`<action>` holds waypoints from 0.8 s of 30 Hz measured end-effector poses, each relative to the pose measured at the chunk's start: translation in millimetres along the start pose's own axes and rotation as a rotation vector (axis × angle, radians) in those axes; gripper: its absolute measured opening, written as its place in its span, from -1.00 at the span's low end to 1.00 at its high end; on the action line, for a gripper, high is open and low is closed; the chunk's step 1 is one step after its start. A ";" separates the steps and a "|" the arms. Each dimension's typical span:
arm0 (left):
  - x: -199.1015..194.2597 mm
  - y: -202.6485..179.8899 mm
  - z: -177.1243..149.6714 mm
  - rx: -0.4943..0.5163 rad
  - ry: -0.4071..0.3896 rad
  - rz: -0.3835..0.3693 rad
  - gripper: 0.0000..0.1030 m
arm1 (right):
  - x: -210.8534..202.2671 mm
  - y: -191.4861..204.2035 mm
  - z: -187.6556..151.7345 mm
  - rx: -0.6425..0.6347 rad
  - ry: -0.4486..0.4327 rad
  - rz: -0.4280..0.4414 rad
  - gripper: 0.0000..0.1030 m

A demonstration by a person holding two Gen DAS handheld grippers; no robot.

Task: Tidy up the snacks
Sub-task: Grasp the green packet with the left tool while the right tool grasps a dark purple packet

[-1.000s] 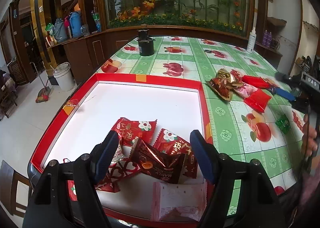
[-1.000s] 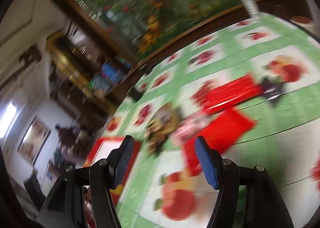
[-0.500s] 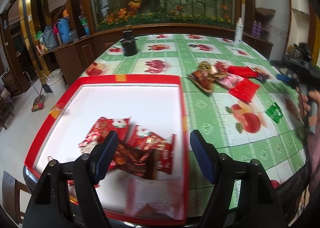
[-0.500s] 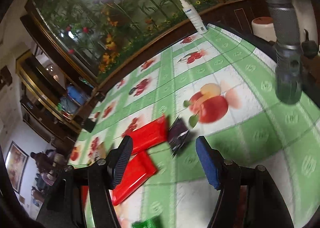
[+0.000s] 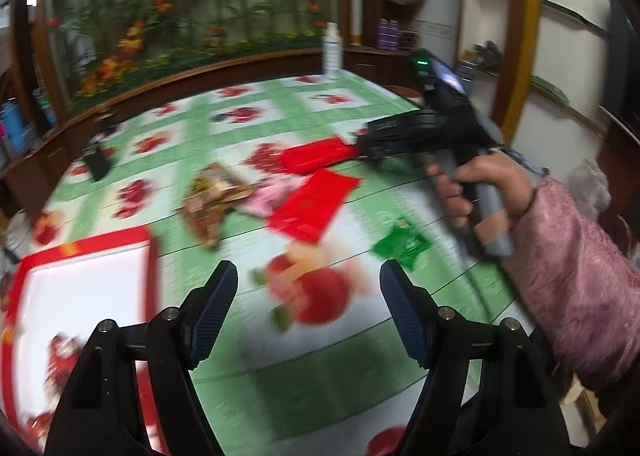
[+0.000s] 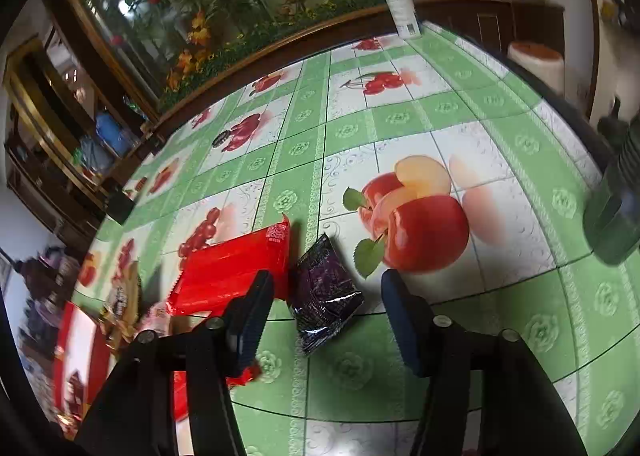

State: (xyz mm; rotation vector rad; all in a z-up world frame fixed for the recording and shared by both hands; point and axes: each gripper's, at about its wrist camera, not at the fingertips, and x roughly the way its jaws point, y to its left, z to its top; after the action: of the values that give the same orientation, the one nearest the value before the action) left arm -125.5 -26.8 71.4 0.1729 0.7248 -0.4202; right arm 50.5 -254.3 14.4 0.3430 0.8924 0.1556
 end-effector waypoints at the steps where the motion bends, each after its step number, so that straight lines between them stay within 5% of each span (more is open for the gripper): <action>1: 6.2 -3.9 2.6 0.006 0.006 -0.026 0.42 | 0.7 1.1 -0.5 -0.011 0.001 -0.012 -0.06; 3: 21.5 -13.6 7.8 0.020 0.033 -0.060 0.42 | 2.1 4.1 -1.6 -0.041 0.000 -0.053 -0.27; 9: 54.4 -42.7 13.8 0.113 0.087 -0.130 0.42 | 1.0 9.6 -2.2 -0.094 0.019 -0.079 -0.37; 20: 92.4 -58.4 20.9 0.216 0.169 -0.242 0.41 | -6.2 -19.2 5.0 0.036 0.074 -0.055 -0.42; 24: 104.1 -55.2 18.3 0.226 0.207 -0.257 0.07 | -6.3 -21.2 6.0 0.051 0.075 -0.046 -0.42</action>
State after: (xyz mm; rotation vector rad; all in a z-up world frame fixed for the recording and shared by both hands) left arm -68.4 -114.6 14.2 0.3420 0.9069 -0.7382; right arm 51.1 -277.2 14.9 0.3655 0.9788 0.1045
